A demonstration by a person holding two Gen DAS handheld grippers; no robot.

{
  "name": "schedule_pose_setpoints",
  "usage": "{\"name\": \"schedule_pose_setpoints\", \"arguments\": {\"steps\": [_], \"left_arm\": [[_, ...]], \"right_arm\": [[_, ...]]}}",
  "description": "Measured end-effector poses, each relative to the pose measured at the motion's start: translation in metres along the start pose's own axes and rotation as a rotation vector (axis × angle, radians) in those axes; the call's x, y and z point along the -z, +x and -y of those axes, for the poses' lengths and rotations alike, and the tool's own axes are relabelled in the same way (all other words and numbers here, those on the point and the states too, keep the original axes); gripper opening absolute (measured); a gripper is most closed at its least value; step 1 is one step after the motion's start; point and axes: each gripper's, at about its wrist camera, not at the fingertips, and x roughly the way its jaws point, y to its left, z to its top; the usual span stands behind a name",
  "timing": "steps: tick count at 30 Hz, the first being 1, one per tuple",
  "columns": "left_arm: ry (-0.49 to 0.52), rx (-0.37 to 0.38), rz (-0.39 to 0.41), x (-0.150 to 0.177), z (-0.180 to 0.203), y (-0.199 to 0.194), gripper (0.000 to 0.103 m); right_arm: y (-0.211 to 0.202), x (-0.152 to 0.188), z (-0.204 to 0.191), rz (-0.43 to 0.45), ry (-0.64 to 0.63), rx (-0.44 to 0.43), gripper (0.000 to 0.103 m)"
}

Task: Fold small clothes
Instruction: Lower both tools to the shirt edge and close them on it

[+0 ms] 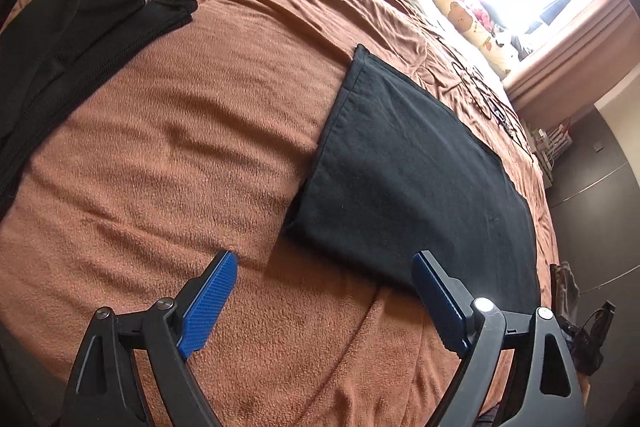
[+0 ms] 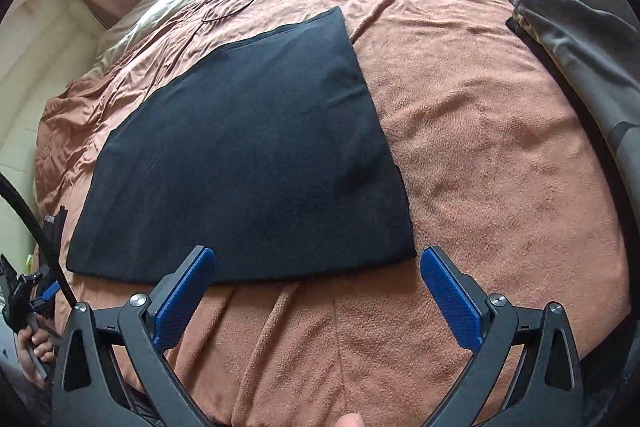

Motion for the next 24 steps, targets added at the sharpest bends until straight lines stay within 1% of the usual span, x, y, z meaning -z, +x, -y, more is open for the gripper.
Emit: {"name": "schedule_pose_setpoints", "arguments": {"steps": [2,5,6,8,9,10,11,12,14,19,22,24], "left_arm": [[-0.006,0.001,-0.007,0.002,-0.002,0.003,0.085],[-0.024,0.013,-0.02,0.004,-0.005,0.01,0.079],[-0.034,0.02,-0.025,0.004,-0.006,0.012,0.078],[-0.056,0.031,-0.037,0.005,-0.009,0.017,0.071],[-0.067,0.032,-0.045,0.005,-0.01,0.02,0.069],[-0.075,0.034,-0.055,0.005,-0.011,0.023,0.064],[-0.083,0.039,-0.064,0.004,-0.013,0.026,0.061],[-0.092,0.044,-0.072,0.004,-0.014,0.029,0.059],[-0.111,0.05,-0.078,0.002,-0.015,0.033,0.055],[-0.157,0.062,-0.073,-0.006,-0.019,0.041,0.051],[-0.194,0.071,-0.064,-0.01,-0.023,0.043,0.049],[-0.205,0.07,-0.06,-0.012,-0.023,0.045,0.047]], "right_arm": [[0.006,0.005,0.006,-0.004,0.015,-0.014,0.103],[0.015,0.009,0.015,-0.015,0.06,-0.068,0.103],[0.017,0.01,0.019,-0.011,0.076,-0.071,0.103],[0.021,0.009,0.026,-0.001,0.107,-0.088,0.102],[0.023,0.009,0.029,0.001,0.123,-0.108,0.098],[0.026,0.008,0.033,-0.001,0.143,-0.129,0.095],[0.03,0.007,0.038,-0.009,0.171,-0.145,0.09],[0.034,0.007,0.043,-0.015,0.196,-0.159,0.086],[0.04,0.006,0.052,-0.016,0.239,-0.193,0.082],[0.047,0.004,0.073,0.016,0.33,-0.273,0.08],[0.052,0.008,0.084,0.029,0.369,-0.31,0.075],[0.055,0.011,0.089,0.04,0.389,-0.323,0.069]]}}
